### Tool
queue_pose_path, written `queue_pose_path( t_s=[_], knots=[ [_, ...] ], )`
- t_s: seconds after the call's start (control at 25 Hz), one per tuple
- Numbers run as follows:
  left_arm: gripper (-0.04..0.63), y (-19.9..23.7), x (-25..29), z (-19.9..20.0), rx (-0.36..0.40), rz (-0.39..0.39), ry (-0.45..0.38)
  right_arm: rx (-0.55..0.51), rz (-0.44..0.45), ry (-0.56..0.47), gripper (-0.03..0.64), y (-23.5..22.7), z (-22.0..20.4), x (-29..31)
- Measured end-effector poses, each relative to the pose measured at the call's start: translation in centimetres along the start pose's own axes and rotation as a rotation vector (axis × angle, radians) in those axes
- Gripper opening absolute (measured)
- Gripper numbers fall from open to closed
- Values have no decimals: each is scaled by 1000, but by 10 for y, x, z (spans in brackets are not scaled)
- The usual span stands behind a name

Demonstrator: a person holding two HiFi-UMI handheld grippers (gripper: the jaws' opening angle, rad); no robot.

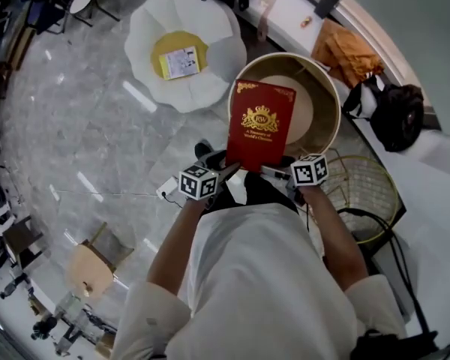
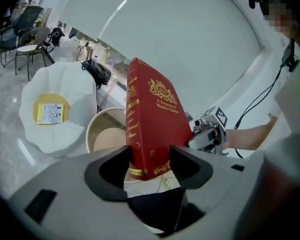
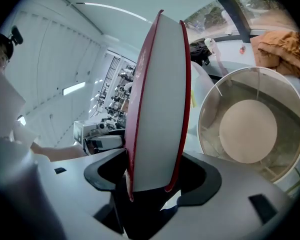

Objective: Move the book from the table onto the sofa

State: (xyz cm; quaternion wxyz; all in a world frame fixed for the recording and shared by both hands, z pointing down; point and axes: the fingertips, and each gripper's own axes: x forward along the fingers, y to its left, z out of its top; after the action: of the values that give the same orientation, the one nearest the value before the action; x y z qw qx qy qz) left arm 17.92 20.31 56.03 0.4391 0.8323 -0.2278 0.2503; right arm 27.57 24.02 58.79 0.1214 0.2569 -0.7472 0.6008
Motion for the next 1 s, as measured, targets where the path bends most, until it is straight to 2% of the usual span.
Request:
queue_pose_path(
  t_s=[0.4, 1.0],
  knots=[
    [250, 49, -48, 20, -15, -18, -23, -13, -8, -3, 324, 40, 31, 52],
    [250, 135, -143, 83, -10, -61, -48, -26, -12, -24, 322, 120, 102, 146]
  ],
)
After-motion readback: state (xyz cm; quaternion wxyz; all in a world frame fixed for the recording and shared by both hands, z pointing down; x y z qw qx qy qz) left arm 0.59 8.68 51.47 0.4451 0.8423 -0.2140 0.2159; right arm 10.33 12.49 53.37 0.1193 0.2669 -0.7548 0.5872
